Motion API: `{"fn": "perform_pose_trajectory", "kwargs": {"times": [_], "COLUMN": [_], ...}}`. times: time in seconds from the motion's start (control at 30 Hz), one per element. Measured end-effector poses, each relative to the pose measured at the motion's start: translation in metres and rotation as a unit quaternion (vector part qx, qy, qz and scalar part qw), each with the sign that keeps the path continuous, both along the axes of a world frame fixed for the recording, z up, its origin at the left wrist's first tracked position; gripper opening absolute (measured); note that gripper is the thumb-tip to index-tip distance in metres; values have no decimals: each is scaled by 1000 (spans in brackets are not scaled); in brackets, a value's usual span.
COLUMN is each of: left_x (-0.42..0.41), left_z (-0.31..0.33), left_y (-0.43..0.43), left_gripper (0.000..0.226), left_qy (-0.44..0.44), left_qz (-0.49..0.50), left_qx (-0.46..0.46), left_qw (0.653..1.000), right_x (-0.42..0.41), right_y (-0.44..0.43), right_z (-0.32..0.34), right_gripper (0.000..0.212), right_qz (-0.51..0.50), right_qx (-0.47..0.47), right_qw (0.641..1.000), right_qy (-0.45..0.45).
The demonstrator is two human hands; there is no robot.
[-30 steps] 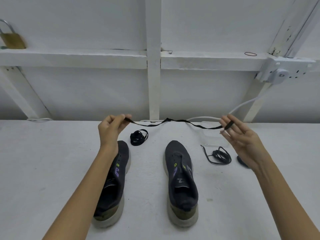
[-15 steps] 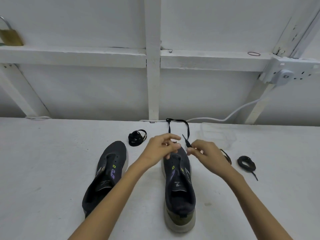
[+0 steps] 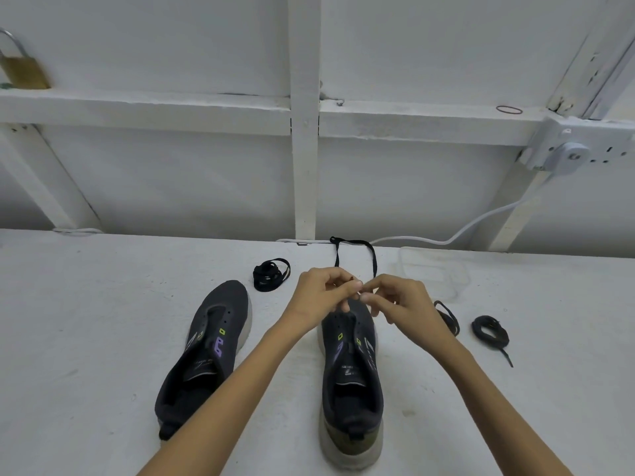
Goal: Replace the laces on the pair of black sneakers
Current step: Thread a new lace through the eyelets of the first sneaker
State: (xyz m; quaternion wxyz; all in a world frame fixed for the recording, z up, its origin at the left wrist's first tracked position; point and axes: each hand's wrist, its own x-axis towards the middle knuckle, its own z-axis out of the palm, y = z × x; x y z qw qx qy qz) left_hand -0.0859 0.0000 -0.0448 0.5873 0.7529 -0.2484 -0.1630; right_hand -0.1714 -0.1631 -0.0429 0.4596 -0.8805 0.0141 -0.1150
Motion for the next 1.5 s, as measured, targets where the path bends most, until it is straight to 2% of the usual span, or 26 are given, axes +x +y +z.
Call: {"fn": "perform_pose_trajectory", "kwargs": {"times": [0.07,0.13,0.27,0.37,0.53,0.7,0.87,0.97,1.07,1.17,1.23,1.3,1.4,1.5], "left_x": [-1,2,4,-3,-7,-9,-11,-11,-12,-14,-16,-19,-21,-21], "left_z": [-1,-7,-23,-23,-20,-22,-30,-35,-38,-41,-41,-40,-42,-45], "left_y": [-1,1,9,6,-3,-10,-9,-9,-10,-9,-8,-10,-12,-13], "left_gripper": [14,13,9,10,15,15,12,13,14,12,13,14,15,14], "left_qy": [-13,-49,-116,-148,-213,-227,-153,-127,-122,-136,-161,-190,-214,-230], "left_qz": [2,9,-42,-47,-16,-18,0,9,15,22,27,33,43,50], "left_qx": [13,56,214,293,360,380,337,313,307,307,316,330,338,337], "left_qw": [1000,997,969,943,908,896,929,941,944,942,934,924,915,912], "right_x": [1,1,-2,-4,-3,1,10,19,24,28,27,23,14,12], "right_y": [-3,-8,-10,-7,-5,0,7,14,20,9,-4,-14,-16,-15], "right_z": [-6,-15,-36,-41,-42,-36,-29,-25,-21,-28,-33,-37,-43,-46], "right_gripper": [8,10,10,6,6,14,20,13,8,12,6,12,11,11], "right_qz": [-34,-54,-25,-39,-43,-11,9,26,42,24,4,-12,-25,-32], "right_qx": [9,-24,-129,-132,-145,-254,-363,-411,-428,-337,-246,-122,68,123], "right_qw": [999,998,984,984,983,960,919,891,879,920,946,966,970,964], "right_qy": [-13,20,118,117,108,114,154,190,206,199,213,227,233,235]}}
